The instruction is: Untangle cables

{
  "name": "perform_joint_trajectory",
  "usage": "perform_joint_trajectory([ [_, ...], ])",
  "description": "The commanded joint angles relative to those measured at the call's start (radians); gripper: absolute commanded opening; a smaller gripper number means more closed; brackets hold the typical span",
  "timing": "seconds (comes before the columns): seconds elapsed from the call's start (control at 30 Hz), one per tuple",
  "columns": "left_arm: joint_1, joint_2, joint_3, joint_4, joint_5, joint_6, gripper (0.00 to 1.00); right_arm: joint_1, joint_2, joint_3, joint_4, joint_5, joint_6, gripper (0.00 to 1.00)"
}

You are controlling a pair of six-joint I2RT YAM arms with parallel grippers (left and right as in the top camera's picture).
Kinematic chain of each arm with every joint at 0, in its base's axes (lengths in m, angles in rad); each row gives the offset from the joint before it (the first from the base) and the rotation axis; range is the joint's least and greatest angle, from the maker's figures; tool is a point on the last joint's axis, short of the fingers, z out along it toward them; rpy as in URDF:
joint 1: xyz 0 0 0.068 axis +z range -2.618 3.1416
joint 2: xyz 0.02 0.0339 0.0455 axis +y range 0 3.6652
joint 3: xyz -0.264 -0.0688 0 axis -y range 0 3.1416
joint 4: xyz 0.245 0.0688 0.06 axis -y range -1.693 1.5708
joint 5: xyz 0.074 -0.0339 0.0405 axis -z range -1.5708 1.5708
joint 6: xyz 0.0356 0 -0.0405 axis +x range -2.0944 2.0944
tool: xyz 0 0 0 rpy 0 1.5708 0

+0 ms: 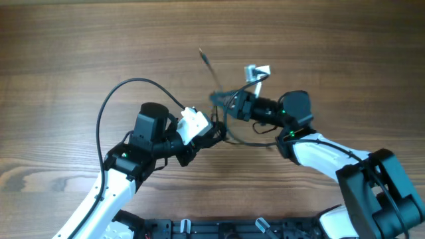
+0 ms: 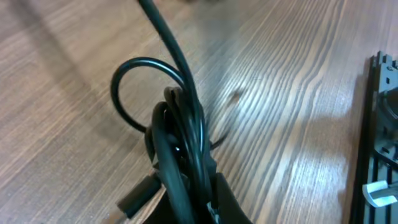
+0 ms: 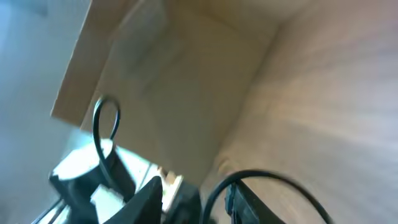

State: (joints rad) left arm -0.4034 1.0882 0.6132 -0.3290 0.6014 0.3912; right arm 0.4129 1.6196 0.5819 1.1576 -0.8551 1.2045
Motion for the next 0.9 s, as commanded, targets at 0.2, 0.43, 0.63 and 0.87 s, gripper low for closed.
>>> perform_joint_trajectory([
  [0.2,-0.007,-0.002,0.006,-0.028,0.045,0.021,0.04,-0.291,0.009,0.014,-0.165,0.074,-0.159,0.35],
  [0.43,-0.007,-0.002,0.006,-0.023,-0.026,0.021,0.04,-0.354,0.009,0.014,-0.472,-0.081,-0.348,0.59],
  [0.63,0.054,-0.002,0.006,0.066,-0.026,-0.038,0.04,-0.311,0.009,0.014,-0.492,-0.456,-0.336,0.58],
  [0.87,0.199,-0.002,0.006,0.134,0.108,-0.172,0.04,-0.127,0.009,0.014,-0.435,-0.398,-0.366,0.52],
])
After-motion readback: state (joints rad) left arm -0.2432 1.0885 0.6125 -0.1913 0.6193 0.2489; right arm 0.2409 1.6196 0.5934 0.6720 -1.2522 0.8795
